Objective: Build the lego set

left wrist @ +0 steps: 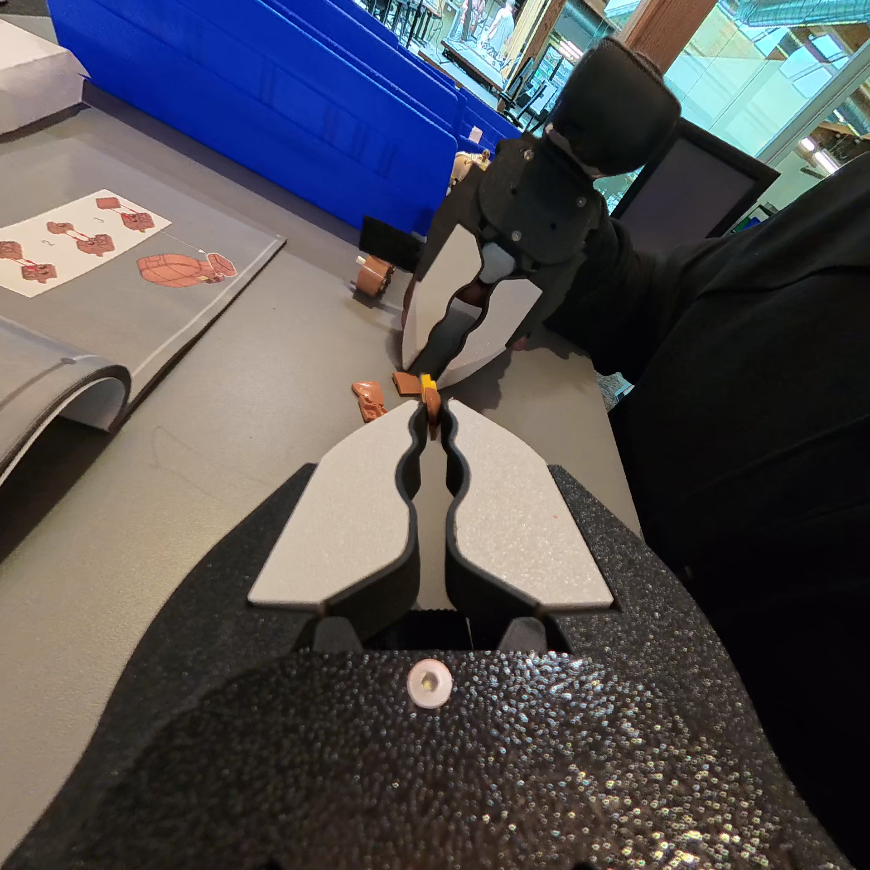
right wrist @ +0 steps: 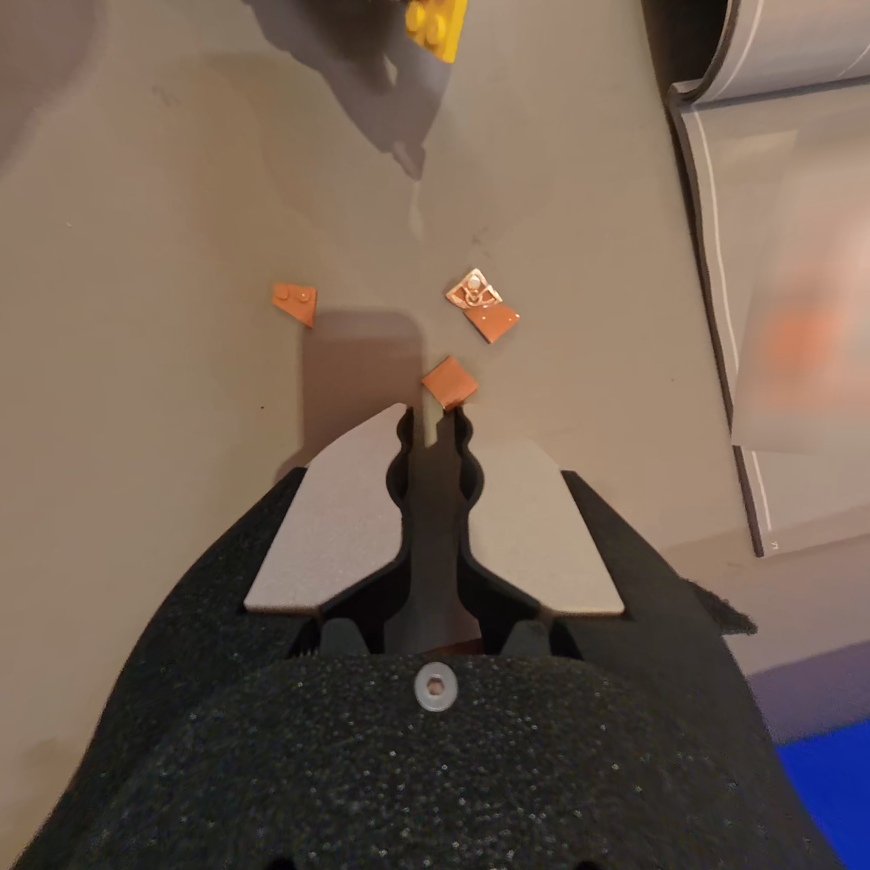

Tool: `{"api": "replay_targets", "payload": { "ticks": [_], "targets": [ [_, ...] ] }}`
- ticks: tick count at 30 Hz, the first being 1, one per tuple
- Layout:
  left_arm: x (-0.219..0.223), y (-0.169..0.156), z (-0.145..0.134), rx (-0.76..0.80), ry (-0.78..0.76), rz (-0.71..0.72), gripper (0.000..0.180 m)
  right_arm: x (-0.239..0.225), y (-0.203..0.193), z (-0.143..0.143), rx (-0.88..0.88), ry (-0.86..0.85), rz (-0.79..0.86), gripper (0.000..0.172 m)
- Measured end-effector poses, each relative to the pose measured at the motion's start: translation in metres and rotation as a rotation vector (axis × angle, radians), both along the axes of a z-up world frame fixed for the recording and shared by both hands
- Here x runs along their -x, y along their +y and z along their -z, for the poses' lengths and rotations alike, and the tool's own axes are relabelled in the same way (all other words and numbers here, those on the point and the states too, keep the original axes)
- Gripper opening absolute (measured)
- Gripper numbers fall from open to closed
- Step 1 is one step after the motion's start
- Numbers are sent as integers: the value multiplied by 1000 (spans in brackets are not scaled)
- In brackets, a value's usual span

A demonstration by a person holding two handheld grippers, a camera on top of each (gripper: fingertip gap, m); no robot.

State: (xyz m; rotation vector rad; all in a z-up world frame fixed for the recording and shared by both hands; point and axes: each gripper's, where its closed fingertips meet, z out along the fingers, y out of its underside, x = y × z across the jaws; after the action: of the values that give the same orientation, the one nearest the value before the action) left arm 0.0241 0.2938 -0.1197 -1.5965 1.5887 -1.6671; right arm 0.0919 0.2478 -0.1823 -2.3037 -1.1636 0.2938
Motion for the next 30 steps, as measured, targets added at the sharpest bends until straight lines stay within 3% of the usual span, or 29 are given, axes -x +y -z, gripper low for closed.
{"api": "replay_targets", "payload": {
  "ticks": [9, 14, 30],
  "targets": [
    [1, -1, 0, 0, 2, 5, 5, 14, -9, -5, -1, 47, -81, 16],
    [1, -4, 2, -15, 12, 22, 5, -1, 7, -8, -67, 33, -18, 18],
    [1, -11, 7, -66, 35, 48, 5, 10, 12, -1, -15, 62, 59, 14]
  ]
}}
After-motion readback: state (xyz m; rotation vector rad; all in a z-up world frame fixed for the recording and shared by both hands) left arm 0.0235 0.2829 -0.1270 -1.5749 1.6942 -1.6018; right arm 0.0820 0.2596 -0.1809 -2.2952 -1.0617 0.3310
